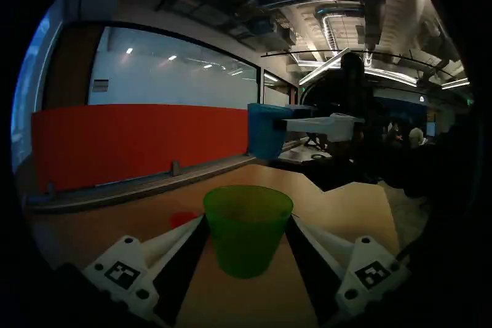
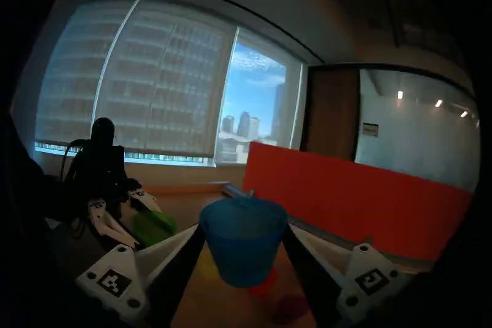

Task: Pour water

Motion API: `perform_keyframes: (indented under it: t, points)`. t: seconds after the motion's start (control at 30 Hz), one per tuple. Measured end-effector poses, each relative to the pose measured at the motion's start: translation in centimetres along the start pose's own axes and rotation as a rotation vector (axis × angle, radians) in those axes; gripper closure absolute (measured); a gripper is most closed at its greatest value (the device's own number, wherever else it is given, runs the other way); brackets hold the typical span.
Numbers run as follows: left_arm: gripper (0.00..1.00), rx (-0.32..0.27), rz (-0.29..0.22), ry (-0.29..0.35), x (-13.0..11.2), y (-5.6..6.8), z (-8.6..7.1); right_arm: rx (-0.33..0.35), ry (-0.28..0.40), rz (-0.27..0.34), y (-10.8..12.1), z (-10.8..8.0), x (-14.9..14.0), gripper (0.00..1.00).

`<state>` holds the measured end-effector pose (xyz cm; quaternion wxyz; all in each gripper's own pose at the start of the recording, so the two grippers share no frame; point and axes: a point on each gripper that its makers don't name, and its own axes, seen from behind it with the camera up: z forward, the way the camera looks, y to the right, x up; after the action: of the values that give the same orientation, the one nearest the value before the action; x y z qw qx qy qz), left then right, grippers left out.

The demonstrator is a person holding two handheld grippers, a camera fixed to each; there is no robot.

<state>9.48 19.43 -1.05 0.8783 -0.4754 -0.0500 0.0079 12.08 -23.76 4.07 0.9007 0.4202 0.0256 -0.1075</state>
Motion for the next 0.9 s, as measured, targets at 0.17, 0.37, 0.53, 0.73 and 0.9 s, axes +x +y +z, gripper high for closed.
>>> perform_keyframes:
  t: [0.17,0.37,0.53,0.73,0.9]
  points:
    - [0.15,-0.004,0.014,-0.007,-0.4,0.4,0.1,0.01,0.005,-0.031,-0.2,0.2,0.6,0.1]
    - [0.15,-0.007,0.013,-0.004,-0.4,0.8,0.2,0.024,-0.001,-0.075,-0.5,0.4,1.2,0.1]
    - [0.15,-0.013,0.008,0.006,-0.2,1.0,0.3,0.028,-0.004,-0.12,-0.8,0.5,1.7,0.1]
    - [0.15,-0.016,0.006,0.01,-0.4,1.2,0.3,0.034,-0.007,-0.172,-0.9,0.5,2.1,0.1]
    - [0.15,-0.014,0.007,0.014,-0.4,1.4,0.3,0.036,-0.009,-0.219,-1.0,0.7,2.4,0.11]
